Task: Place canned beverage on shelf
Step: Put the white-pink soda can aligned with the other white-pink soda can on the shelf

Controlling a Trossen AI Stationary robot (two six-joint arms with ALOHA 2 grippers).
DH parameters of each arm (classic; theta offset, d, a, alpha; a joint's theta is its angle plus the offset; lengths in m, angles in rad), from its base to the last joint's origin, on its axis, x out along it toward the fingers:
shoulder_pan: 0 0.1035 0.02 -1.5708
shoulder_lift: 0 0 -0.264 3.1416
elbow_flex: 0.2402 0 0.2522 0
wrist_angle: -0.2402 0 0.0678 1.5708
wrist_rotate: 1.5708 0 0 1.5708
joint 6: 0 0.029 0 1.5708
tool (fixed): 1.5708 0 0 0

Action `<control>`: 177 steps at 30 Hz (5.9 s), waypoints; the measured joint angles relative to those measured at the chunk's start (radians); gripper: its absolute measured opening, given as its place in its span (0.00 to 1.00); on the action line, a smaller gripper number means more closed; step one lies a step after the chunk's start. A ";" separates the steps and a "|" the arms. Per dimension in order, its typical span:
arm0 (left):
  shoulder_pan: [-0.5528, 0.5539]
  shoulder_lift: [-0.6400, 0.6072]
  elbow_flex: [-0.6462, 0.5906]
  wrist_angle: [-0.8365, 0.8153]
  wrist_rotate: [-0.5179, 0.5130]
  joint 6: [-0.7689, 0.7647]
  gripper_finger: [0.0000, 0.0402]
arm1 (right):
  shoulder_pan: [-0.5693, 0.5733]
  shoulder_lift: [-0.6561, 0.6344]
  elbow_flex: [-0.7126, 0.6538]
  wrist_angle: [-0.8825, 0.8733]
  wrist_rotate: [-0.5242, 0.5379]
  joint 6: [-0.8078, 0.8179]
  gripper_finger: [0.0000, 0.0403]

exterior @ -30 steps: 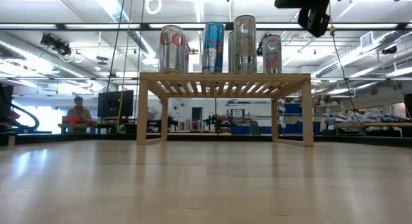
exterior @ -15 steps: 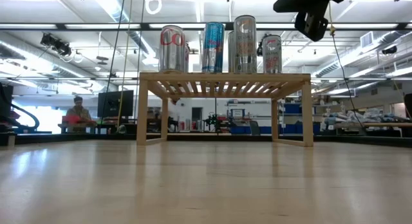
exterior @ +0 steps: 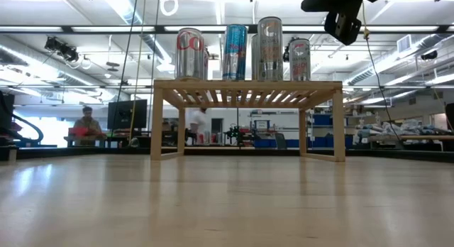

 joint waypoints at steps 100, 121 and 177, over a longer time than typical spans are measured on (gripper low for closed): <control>0.460 0.011 0.086 0.061 0.050 1.307 0.67 | 0.003 0.038 0.000 0.313 -0.104 -0.505 0.49; 0.457 0.011 0.086 0.053 0.070 1.335 0.67 | -0.004 0.040 0.000 0.331 -0.075 -0.480 0.51; 0.581 0.011 0.086 0.323 -0.037 1.888 0.67 | -0.051 0.040 0.000 0.718 -0.164 -0.322 0.92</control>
